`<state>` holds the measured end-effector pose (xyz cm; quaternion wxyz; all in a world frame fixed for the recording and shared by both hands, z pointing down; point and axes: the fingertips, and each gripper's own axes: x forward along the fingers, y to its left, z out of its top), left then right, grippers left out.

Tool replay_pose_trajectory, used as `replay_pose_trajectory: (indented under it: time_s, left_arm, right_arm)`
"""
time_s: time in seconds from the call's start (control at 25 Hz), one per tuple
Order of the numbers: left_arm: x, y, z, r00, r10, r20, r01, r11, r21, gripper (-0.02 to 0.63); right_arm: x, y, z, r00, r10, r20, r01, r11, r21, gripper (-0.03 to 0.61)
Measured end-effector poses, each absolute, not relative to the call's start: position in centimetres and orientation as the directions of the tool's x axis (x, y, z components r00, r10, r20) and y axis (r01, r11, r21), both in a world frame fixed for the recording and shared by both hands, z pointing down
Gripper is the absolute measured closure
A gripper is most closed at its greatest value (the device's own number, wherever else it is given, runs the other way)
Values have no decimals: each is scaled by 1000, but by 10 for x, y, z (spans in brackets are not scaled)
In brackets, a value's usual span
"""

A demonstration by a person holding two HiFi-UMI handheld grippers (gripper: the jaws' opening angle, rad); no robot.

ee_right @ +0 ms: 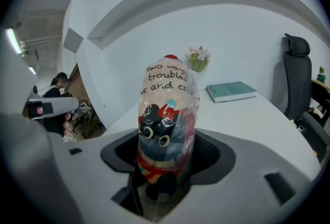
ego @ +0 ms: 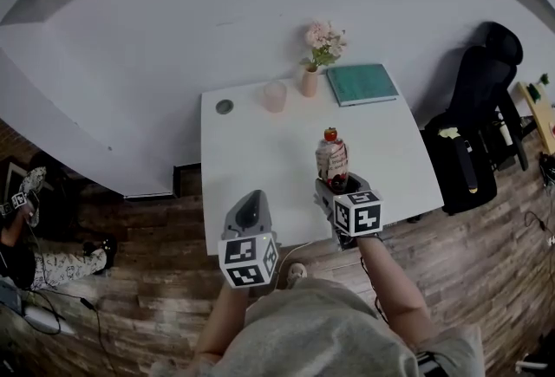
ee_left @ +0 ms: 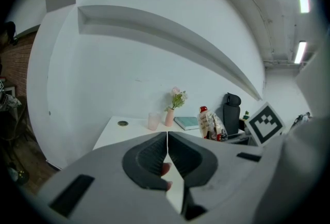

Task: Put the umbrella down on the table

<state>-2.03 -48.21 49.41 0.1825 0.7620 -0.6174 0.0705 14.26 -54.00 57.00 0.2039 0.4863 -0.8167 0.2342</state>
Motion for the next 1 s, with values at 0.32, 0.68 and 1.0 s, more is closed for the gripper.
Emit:
replay_pose_trajectory:
  time_s: [0.32, 0.68, 1.0]
  left_arm:
    - [-17, -500, 506, 224, -908, 353, -968, -167, 187, 606]
    - [-18, -515, 513, 218, -908, 358, -970, -161, 182, 606]
    - [-24, -529, 513, 213, -908, 361, -970, -153, 188, 606]
  right_arm:
    - [143, -565, 617, -415, -617, 669, -891, 424, -162, 310]
    - [142, -590, 657, -383, -532, 755, -895, 416, -161, 310]
    - [142, -608, 688, -342, -453, 823, -908, 385, -166, 310]
